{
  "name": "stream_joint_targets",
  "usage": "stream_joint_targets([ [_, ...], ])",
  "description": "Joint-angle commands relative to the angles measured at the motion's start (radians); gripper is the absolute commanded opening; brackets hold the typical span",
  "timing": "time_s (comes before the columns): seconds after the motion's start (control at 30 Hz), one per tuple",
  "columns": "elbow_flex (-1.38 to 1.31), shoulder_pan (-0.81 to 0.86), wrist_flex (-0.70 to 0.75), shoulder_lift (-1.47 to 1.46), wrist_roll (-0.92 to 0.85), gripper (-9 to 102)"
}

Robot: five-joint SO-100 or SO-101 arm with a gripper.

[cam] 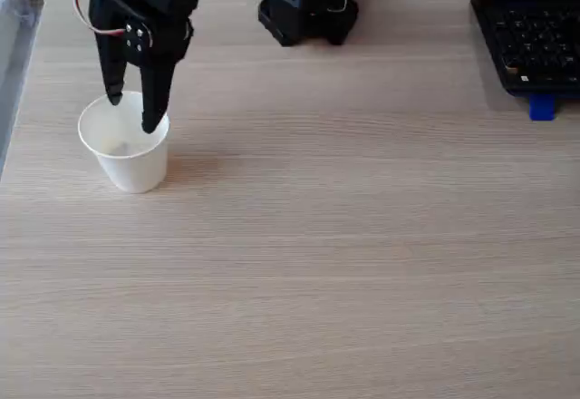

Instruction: Grasp a block and put it in the bin.

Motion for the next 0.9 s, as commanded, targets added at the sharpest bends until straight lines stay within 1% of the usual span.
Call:
stream_joint_targets([
  [0.0, -0.028, -0.021, -0.011, 0.041, 0.012, 24],
  [0.13, -0.009, -0.058, -0.011, 0.074, 0.021, 22],
  [0.3, 0.023, -0.13, -0.034, 0.135, 0.038, 15],
  [0.53, 0.08, -0.227, -0.043, 0.233, 0.051, 9],
  [0.87, 0.265, -0.354, -0.046, 0.451, 0.026, 2],
])
